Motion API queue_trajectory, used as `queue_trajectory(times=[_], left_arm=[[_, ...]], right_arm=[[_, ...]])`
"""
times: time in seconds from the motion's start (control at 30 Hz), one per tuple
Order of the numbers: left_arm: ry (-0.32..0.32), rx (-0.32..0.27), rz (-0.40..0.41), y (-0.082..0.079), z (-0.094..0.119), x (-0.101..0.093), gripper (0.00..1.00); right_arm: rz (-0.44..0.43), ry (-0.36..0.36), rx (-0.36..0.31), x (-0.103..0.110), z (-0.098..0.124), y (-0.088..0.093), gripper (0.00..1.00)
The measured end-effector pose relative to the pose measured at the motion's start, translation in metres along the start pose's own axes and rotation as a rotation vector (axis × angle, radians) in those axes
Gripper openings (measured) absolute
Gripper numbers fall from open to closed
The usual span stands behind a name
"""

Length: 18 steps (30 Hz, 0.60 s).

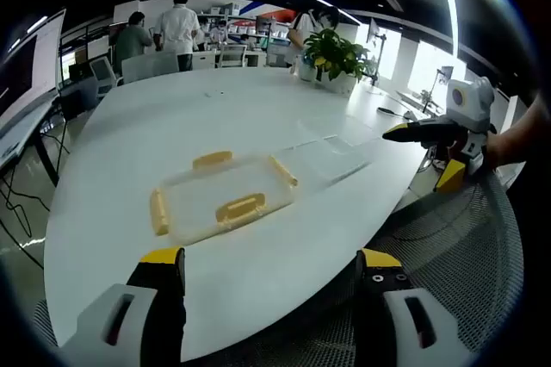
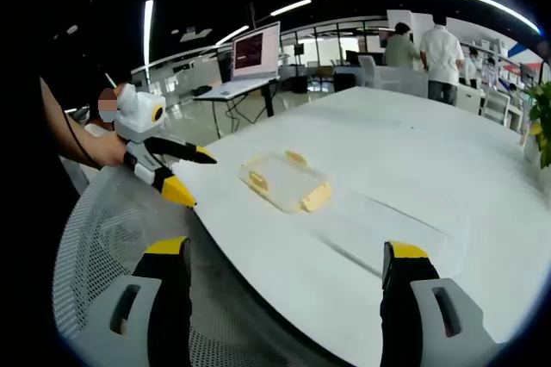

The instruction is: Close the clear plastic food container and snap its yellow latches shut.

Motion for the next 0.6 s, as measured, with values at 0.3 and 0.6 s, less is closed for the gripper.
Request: queue_trajectory(times=[0.3, 0.6], left_arm=[[0.001, -0.002, -0.002, -0.0009, -0.0013, -0.0002, 0.82], [0.009, 0.013, 0.011, -0.0008, -0.0048, -0.0004, 0.96]], right_arm=[[-0.009, -0.003, -0.019, -0.0002, 0.0007, -0.0011, 0.93], [-0.012, -0.034, -0.033, 0.0001, -0.001, -0.0027, 1.0]])
Point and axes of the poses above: the point that each gripper's makers call its tool centre point, and the gripper's own axes: z roughly backward along the fingers, x roughly to its left, y roughly out of its underside, the point moved 10 cm from there along z, roughly backward along the fingers, and after that the axes turned 10 degrees about x, right-handed, at the moved point
